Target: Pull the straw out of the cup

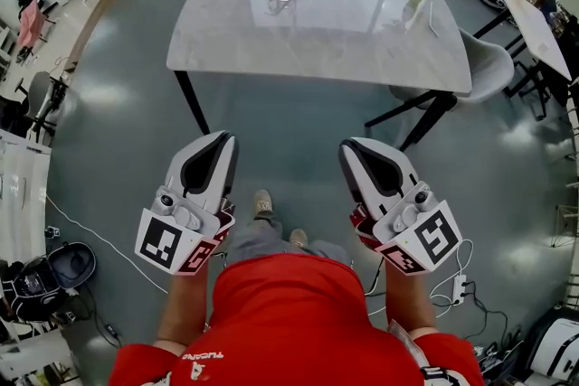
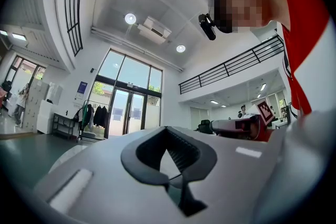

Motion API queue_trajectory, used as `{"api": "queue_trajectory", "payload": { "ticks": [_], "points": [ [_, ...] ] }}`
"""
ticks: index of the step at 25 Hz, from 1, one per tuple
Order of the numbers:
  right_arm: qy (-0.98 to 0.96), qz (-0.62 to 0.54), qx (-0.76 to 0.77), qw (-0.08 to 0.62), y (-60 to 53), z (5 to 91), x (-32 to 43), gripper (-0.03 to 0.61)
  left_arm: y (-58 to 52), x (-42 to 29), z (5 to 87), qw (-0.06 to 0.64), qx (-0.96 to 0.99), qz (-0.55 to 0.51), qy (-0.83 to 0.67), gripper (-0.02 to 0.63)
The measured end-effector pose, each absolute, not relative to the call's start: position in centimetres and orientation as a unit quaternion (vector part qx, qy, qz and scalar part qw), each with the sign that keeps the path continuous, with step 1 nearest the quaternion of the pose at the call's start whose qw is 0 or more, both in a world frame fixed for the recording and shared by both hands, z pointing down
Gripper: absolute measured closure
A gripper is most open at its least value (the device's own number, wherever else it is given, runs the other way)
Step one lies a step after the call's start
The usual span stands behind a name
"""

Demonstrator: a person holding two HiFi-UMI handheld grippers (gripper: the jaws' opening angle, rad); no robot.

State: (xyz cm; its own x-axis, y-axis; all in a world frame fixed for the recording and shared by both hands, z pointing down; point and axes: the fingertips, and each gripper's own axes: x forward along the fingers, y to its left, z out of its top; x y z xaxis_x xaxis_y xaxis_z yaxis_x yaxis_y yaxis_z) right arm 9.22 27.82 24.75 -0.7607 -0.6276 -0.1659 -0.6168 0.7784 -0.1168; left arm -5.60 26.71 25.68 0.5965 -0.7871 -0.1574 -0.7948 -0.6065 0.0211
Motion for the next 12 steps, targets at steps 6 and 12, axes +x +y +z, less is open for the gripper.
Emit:
{"api": "queue_trajectory", "payload": {
  "ticks": [6,12],
  "points": [
    [0.937,-0.016,-0.336,0.092,26.0,24.9,8.5,0.577,24.3,-6.5,26.1,0.027,-0.894,0.084,0.440,0.609],
    [0.933,-0.008,-0.350,0.087,21.4,24.6,7.3,0.577,19.3,-7.7,26.2,0.030,-0.899,0.091,0.427,0.609]
  ]
}}
